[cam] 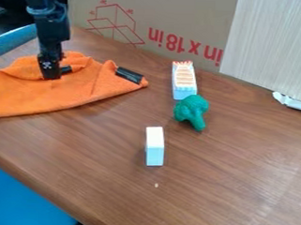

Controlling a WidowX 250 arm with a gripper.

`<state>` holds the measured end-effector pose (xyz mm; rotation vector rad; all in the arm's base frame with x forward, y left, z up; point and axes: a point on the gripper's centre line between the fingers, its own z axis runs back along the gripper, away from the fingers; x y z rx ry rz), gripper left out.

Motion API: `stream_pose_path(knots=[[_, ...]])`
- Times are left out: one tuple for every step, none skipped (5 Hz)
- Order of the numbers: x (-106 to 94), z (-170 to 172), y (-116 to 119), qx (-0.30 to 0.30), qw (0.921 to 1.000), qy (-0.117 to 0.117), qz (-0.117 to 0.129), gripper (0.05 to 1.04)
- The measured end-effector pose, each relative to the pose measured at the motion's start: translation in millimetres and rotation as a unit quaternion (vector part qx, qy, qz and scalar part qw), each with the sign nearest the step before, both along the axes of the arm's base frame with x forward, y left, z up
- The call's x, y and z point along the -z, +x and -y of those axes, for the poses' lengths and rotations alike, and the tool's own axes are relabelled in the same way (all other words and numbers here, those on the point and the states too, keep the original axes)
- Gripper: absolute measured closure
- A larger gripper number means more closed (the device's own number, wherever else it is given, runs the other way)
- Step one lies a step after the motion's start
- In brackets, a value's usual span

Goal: Unfold the cloth

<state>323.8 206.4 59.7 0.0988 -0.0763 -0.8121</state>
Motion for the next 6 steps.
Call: stream_pose_path(knots=[[6.4,0.2,-0.1,-0.003,1.0,-0.001,-0.007,0.086],[16.8,2.0,1.0,0.001,0.9998,0.001,-0.018,0.129],[16.5,0.7,2.3,0.002,0.9998,0.004,-0.017,0.395],[16.7,2.8,1.6,0.008,0.9998,-0.002,-0.019,0.689],[16.9,5.9,-0.2,0.015,0.9995,-0.015,-0.023,0.896],[16.3,7.2,-1.3,0.021,0.9992,-0.02,-0.027,0.953]])
